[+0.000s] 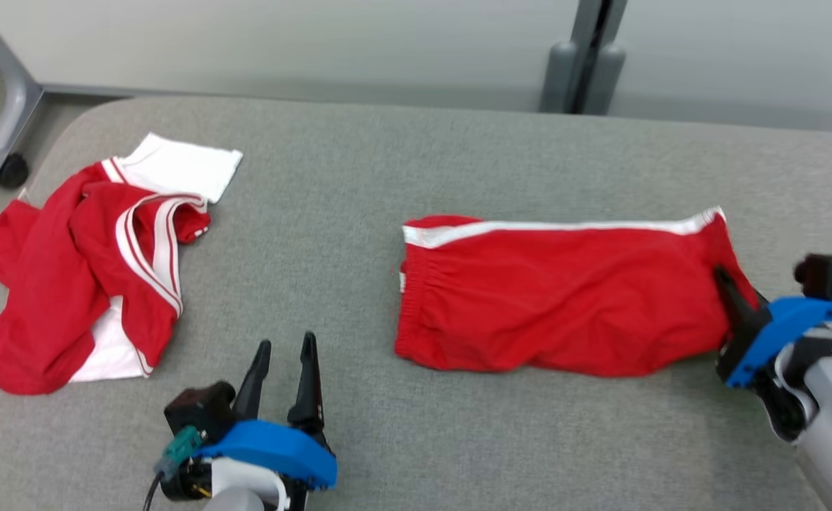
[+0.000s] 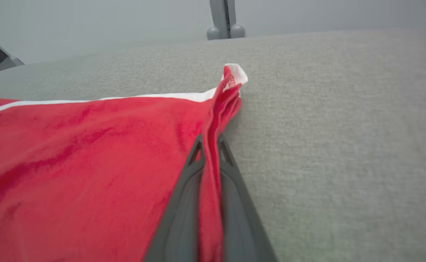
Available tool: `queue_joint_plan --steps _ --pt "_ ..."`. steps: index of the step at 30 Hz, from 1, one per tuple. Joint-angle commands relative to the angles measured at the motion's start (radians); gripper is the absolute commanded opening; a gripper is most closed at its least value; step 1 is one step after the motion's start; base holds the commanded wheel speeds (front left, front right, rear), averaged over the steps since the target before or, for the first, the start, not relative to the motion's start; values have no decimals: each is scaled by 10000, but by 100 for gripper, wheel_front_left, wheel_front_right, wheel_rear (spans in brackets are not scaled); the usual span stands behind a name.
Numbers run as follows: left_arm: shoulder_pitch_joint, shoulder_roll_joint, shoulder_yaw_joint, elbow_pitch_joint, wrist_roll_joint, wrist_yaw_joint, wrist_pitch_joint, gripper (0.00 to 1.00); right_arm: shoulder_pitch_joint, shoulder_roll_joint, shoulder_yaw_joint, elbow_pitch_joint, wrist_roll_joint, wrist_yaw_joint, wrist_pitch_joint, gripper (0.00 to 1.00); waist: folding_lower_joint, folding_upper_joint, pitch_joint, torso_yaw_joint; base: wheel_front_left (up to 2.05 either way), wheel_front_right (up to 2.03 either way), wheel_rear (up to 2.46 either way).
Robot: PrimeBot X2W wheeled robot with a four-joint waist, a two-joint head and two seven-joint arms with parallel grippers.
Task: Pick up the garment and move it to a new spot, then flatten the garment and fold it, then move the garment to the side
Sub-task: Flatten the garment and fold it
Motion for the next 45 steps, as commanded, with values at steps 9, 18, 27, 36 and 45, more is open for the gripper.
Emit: queue_joint_plan --steps 9,18,27,36,45 --pt "841 8 -292 64 83 -126 -1 100 1344 -473 -345 -143 853 0 -389 0 2 0 -787 -268 0 0 0" --pt "684 8 -680 232 82 -212 -1 100 394 141 116 -2043 72 0 -659 0 2 0 -796 -11 0 0 0" --pt "588 6 -993 365 11 -227 -1 100 301 1838 1511 -2802 -411 0 -184 0 2 0 -763 743 0 0 0" --pt "303 6 -615 558 707 -9 -1 100 524 2414 1570 -2499 -585 0 -626 100 2 0 -845 388 0 0 0" --pt "114 7 182 300 2171 246 -1 100 1459 1823 -1399 -2987 -2283 0 -671 100 2 0 -1036 -627 0 0 0"
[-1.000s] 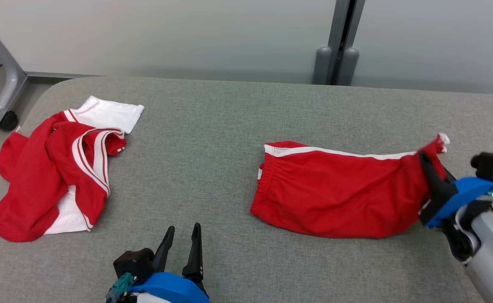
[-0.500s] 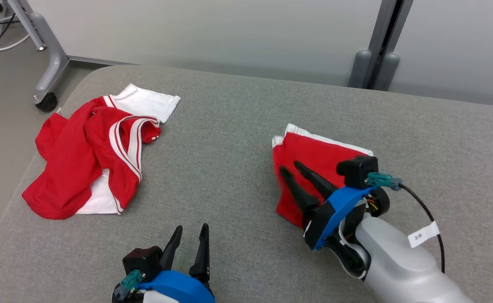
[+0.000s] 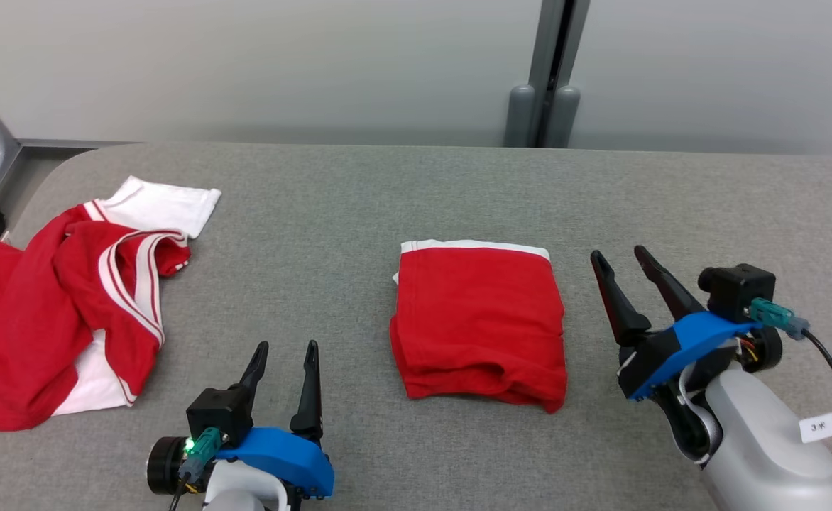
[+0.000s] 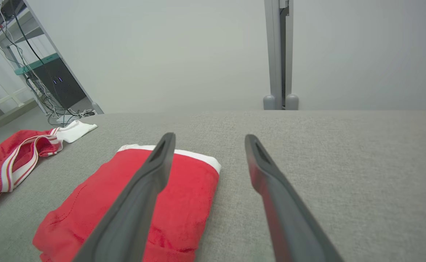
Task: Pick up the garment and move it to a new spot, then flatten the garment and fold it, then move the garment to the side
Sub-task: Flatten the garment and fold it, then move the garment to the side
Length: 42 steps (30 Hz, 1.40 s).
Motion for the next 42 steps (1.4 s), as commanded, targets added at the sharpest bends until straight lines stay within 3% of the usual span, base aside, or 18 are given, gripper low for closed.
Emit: queue_joint_plan --steps 1,7,11,17,32,42 --pt "-81 22 127 -71 226 63 -3 100 330 54 -366 -187 -362 0 -27 100 -1 0 -161 -246 0 0 0" --pt "266 24 443 -62 1191 76 -1 100 1616 445 -2064 -559 -1928 0 -28 100 -1 0 -352 -676 0 0 0" --pt "634 22 599 -263 1703 239 -3 100 2400 850 -2647 -559 -2655 0 -29 100 -1 0 -554 -832 0 0 0" --pt "1344 17 563 -459 1458 347 -1 100 3224 1325 -3167 -551 -3141 0 -30 100 -1 0 -870 -920 0 0 0" --pt "1462 14 354 -408 1378 279 -1 100 3093 1598 -3209 -387 -3424 0 -30 100 -1 0 -781 -647 0 0 0" --pt "872 15 -390 -482 1233 342 -1 100 1189 1661 -2266 466 -3179 0 -31 100 -1 0 295 149 0 0 0"
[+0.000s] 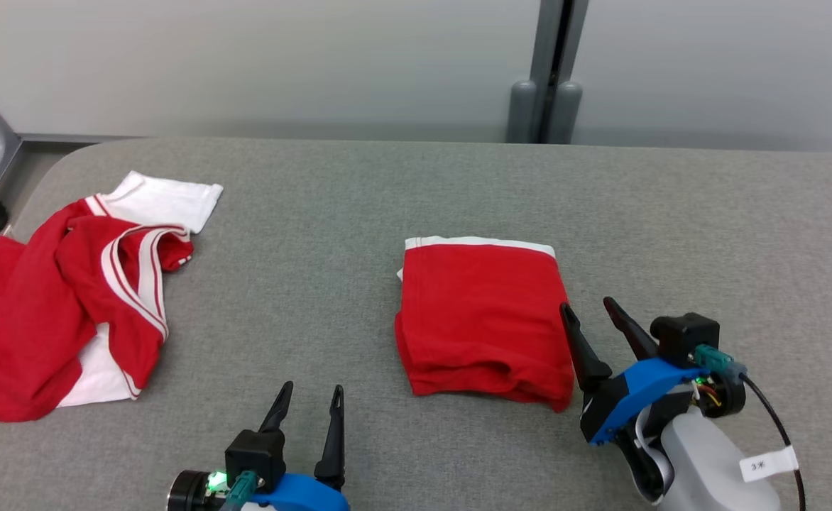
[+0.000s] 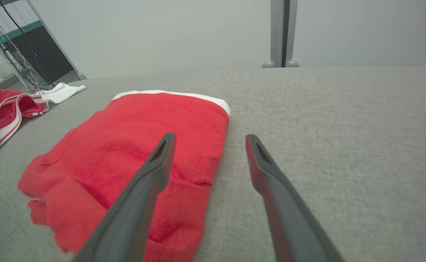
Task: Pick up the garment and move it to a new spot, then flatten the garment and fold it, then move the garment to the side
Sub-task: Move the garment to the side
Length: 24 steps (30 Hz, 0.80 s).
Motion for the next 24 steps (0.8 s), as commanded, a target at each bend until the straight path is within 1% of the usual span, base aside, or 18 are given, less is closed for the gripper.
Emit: queue_joint_plan --steps 1,6,10,11,12,13,16,18,20,24 --pt "-236 9 -119 -4 -71 15 -1 100 -431 31 71 245 136 0 -28 100 0 0 400 433 0 0 0" --pt "-455 7 -352 -11 -404 -15 -1 100 -1266 -30 -89 1568 -41 0 61 100 0 0 827 963 0 0 0" --pt "-549 7 -322 -19 -427 29 -1 100 -1677 23 -182 2741 -125 0 376 100 0 0 1060 1172 0 0 0" --pt "-562 5 -309 -31 -434 42 -1 100 -1699 39 -162 2964 -192 0 375 47 0 0 1085 1185 0 0 0" --pt "-568 5 -296 -49 -444 51 -1 100 -1684 51 -141 3143 -211 0 327 22 0 0 1110 1185 0 0 0" --pt "-564 5 -280 -68 -454 70 -1 100 -1669 67 -150 3231 -186 0 295 0 0 0 1125 1151 0 0 0" --pt "-537 5 -264 -134 -491 64 -1 100 -1651 71 -216 3327 -102 -6 122 0 0 0 1067 852 0 0 0" --pt "-494 7 -243 -181 -436 22 -3 100 -1569 6 -258 3263 -68 -10 53 0 0 0 957 468 0 0 0" --pt "-459 2 -211 -210 -393 -30 -1 100 -1454 -8 -286 3166 15 -12 28 0 0 0 825 -63 0 0 0" --pt "-590 5 -192 -257 -384 -190 -1 100 -1130 45 -110 2763 63 -13 10 0 0 0 573 -1428 0 0 0"
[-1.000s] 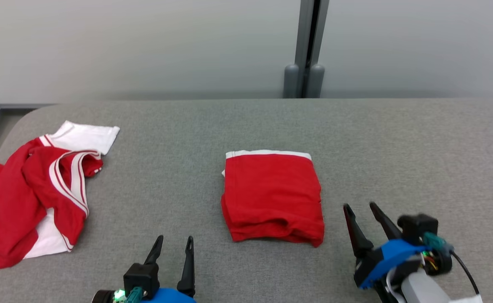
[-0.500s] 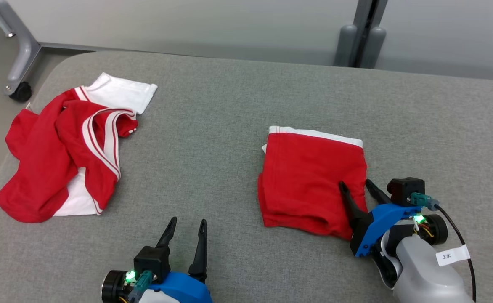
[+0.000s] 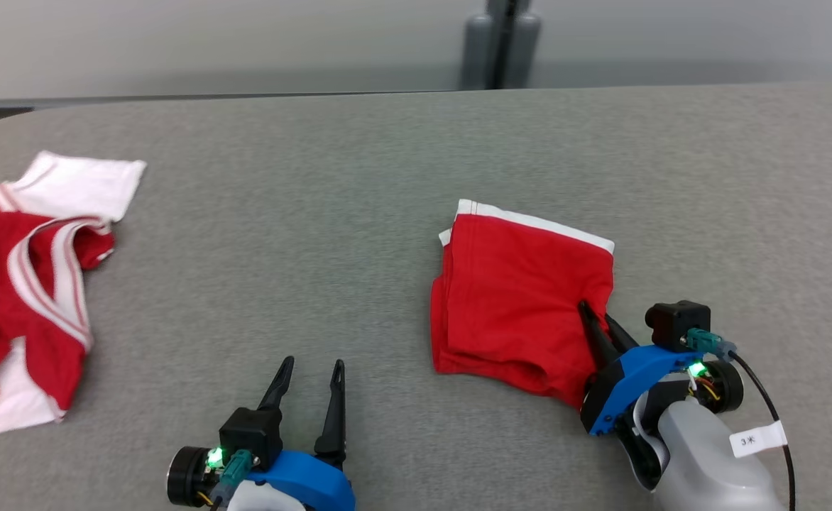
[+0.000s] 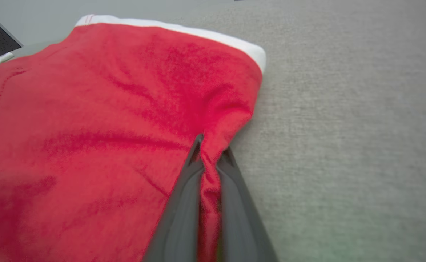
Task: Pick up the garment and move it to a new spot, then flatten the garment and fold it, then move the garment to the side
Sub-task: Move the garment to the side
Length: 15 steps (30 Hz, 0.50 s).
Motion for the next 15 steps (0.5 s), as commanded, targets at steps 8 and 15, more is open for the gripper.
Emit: queue_joint_plan --steps 8,15 --pt "-545 4 -394 -35 65 -270 -1 100 1209 -229 265 -506 213 -29 41 0 -1 0 -926 -3371 0 0 0" --pt "-412 4 -645 -120 -270 -375 -3 100 1355 -273 713 -711 498 -23 23 0 -1 0 -951 -4722 0 0 0"
